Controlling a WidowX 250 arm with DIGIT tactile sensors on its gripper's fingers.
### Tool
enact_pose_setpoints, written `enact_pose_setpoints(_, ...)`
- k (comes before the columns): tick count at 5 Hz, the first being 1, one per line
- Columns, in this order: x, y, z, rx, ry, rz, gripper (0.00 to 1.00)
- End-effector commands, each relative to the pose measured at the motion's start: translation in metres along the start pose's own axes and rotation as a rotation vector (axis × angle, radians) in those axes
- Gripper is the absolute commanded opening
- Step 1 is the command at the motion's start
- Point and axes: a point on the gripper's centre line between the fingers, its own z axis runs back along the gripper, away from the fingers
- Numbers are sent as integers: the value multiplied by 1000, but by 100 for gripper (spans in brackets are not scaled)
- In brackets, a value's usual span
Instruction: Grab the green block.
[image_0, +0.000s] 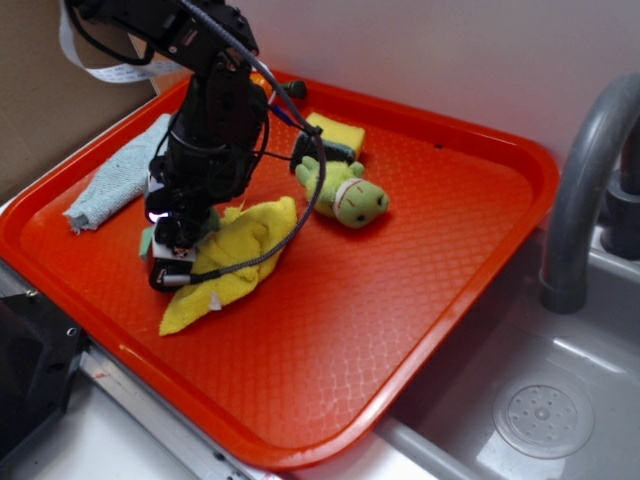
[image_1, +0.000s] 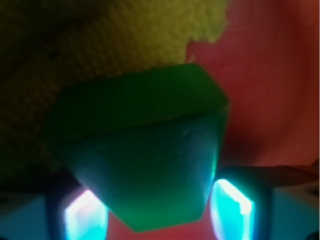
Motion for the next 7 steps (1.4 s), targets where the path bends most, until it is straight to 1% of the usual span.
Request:
enact_pose_setpoints(1,-1,0,6,15,-57,22,0)
enact_pose_setpoints(2,-11,0,20,5,-123,13,0)
enact_pose_setpoints(3,-36,7,61,-46,-217,86,0)
enact_pose_setpoints(4,-60,19,98,-129,-317,169,0)
enact_pose_setpoints(5,-86,25,132,-178,-442,213,0)
enact_pose_setpoints(6,-101,29,144,-219,-523,224,0)
enact_pose_setpoints(7,-100,33,136,-279,-543,145,0)
